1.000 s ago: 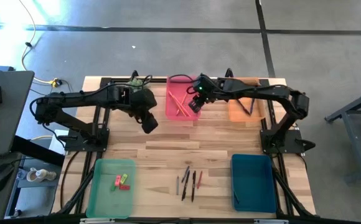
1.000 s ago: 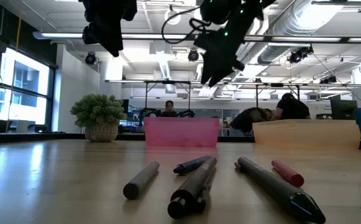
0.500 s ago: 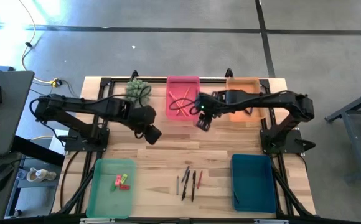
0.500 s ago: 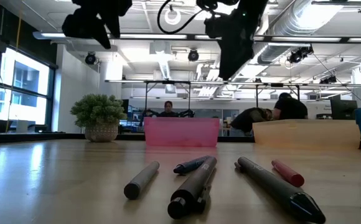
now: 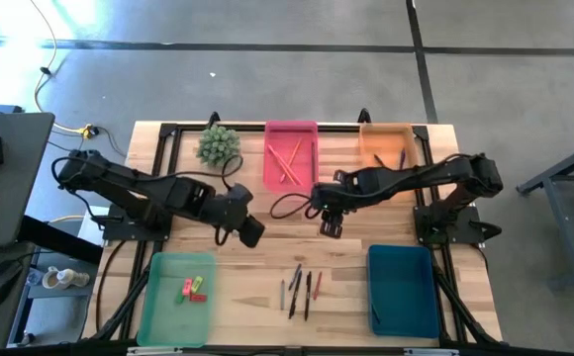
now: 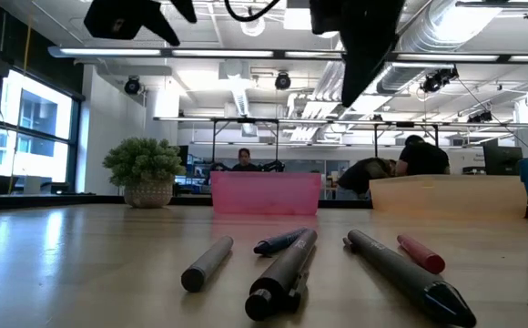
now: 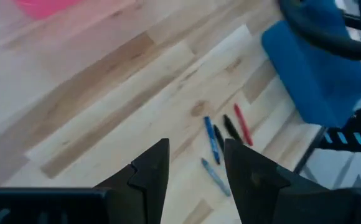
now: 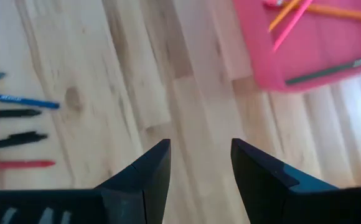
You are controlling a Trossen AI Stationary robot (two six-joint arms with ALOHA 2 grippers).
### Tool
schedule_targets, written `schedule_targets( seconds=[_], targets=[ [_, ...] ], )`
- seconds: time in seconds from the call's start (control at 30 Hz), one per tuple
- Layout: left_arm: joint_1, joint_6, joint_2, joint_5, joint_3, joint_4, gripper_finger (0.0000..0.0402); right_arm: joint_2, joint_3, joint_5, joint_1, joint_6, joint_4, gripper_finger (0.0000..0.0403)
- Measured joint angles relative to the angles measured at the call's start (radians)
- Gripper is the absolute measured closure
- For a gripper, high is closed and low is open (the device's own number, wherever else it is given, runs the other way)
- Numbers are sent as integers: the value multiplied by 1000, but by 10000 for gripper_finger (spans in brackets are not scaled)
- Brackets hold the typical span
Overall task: Sort crayons/erasers/pens/pencils in bins
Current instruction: Put the gray crayon into the blue bin
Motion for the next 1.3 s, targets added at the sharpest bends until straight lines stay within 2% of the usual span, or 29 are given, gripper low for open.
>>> schedule_targets(
  seconds=[0.27,0.57,0.8,1.03,1.17,1.3],
  targets=[
    [-83,-54,17,-38,1,199,261,0,0,6,74,98,-147,242],
    [-135,-128,17,-74,56,204,261,0,0,51,143,119,-171,242],
    [-192,-192,76,-88,103,207,261,0,0,52,152,127,-171,242],
    [-206,-192,161,-81,228,145,261,1,0,60,152,126,-172,242],
    [-206,-214,220,-87,292,30,261,1,0,98,152,128,-171,242],
    [-206,-265,285,-83,306,-64,261,1,0,105,150,147,-170,242]
  ],
)
